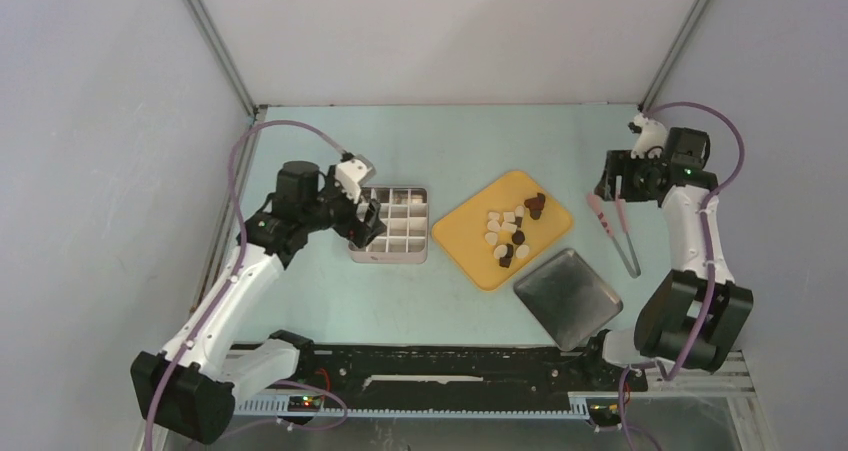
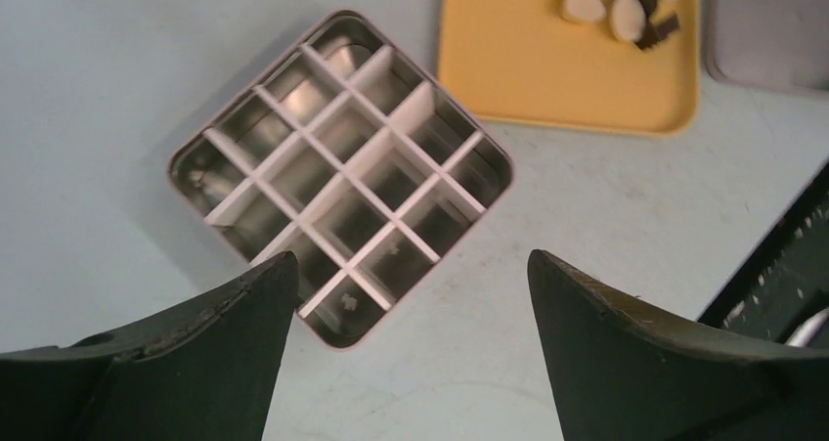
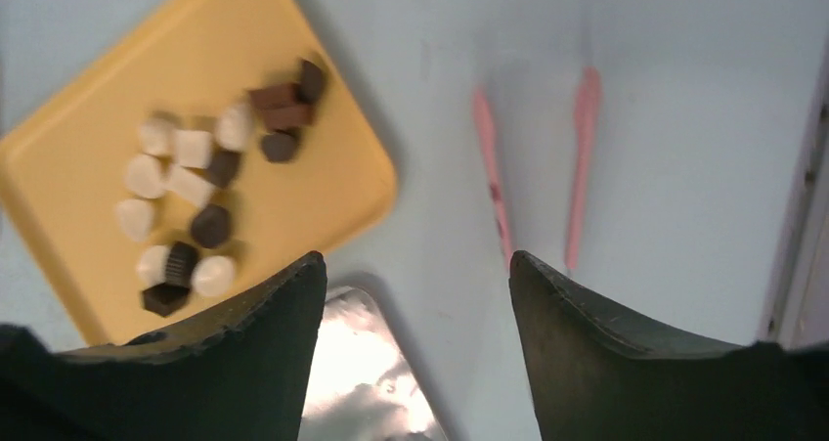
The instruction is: Pack the chocolate
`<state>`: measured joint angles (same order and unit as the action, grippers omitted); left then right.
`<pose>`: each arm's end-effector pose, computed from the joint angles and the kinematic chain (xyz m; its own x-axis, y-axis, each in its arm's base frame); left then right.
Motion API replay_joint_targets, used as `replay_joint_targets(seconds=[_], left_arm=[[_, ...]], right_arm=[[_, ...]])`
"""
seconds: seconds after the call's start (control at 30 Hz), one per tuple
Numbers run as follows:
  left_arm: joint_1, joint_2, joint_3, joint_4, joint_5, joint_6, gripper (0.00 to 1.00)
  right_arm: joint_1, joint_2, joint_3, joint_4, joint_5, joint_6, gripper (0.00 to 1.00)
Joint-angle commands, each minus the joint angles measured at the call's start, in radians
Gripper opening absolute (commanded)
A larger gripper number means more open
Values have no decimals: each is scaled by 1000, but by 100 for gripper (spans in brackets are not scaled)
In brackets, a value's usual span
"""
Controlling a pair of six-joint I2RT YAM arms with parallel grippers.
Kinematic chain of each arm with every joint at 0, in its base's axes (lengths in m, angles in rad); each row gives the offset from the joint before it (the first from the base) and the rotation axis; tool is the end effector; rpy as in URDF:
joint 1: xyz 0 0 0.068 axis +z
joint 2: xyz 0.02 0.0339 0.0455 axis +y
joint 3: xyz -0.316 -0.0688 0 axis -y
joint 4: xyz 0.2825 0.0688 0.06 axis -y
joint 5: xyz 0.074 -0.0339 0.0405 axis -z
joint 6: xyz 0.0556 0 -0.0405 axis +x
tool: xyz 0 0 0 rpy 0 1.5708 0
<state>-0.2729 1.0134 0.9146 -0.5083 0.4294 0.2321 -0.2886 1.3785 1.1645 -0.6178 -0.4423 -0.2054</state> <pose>0.2270 -0.0876 0.3425 -0.4025 0.3298 -0.8539 0.6853 0.7270 -0.0422 0.3251 -0.0717 0.3305 -0.6898 0.0125 -0.7239 -0.1633 0.9714 0.1723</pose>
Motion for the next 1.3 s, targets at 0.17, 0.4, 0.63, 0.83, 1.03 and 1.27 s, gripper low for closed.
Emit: replay_joint_targets(seconds=[0.17, 0.4, 0.63, 0.83, 1.03, 1.27], left_arm=[[-83, 103, 96, -71, 76, 66, 85], [-96, 124, 88, -50, 90, 55, 86], [-107, 137, 61, -47, 77, 46, 87], [-110, 154, 20, -33, 26, 74, 87], [-109, 137, 7, -29, 24, 83, 87], [-115, 155, 22, -26, 49, 79, 86]], right_arm=[[-85, 90, 42, -109, 247, -122, 51], [-160, 162, -16, -126, 280, -172, 41], [-178, 199, -78, -69, 285, -195, 33], [-199, 243, -111, -16, 282, -206, 31], [-211, 316, -111, 5, 272, -218, 28], [-211, 355, -116, 9, 261, -233, 22]])
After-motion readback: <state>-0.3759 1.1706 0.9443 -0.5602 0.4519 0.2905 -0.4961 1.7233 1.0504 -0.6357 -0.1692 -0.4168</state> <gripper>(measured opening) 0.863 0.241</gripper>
